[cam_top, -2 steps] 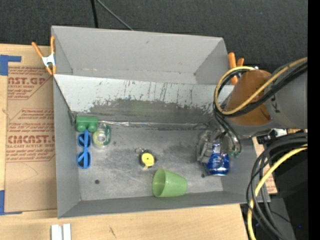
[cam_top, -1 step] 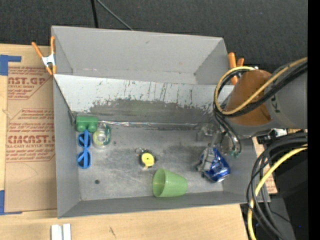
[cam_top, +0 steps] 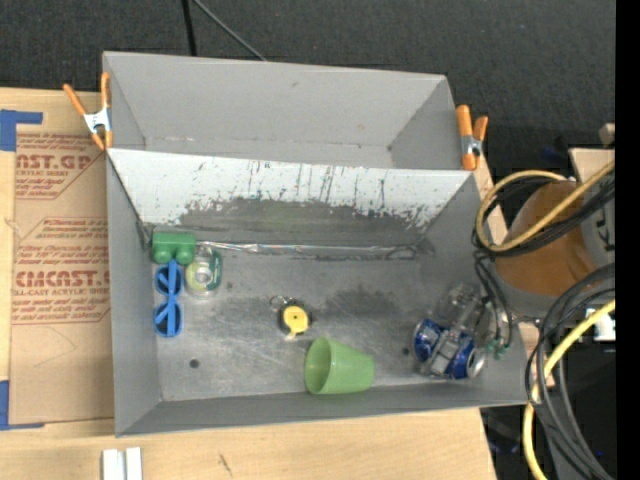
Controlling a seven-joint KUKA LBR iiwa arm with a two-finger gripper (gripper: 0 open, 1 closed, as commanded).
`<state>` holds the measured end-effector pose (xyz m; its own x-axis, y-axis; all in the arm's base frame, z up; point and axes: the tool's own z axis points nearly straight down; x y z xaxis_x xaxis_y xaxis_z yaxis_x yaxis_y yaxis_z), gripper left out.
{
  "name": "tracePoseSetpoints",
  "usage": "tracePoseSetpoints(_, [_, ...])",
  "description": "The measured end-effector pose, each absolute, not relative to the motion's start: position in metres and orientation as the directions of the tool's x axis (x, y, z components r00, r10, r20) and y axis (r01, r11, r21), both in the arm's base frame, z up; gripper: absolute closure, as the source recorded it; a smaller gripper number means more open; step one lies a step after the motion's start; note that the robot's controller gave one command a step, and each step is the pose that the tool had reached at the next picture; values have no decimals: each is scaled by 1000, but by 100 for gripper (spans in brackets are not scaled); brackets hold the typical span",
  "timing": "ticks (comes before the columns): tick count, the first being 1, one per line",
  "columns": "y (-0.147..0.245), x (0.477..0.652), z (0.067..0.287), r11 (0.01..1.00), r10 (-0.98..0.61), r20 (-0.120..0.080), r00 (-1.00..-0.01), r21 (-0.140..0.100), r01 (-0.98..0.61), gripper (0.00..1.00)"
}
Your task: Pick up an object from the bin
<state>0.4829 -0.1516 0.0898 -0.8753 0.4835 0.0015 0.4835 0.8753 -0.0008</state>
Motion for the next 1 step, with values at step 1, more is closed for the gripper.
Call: tracePoseSetpoints(1, [-135,515,69,980,200,-1,-980,0,200,0])
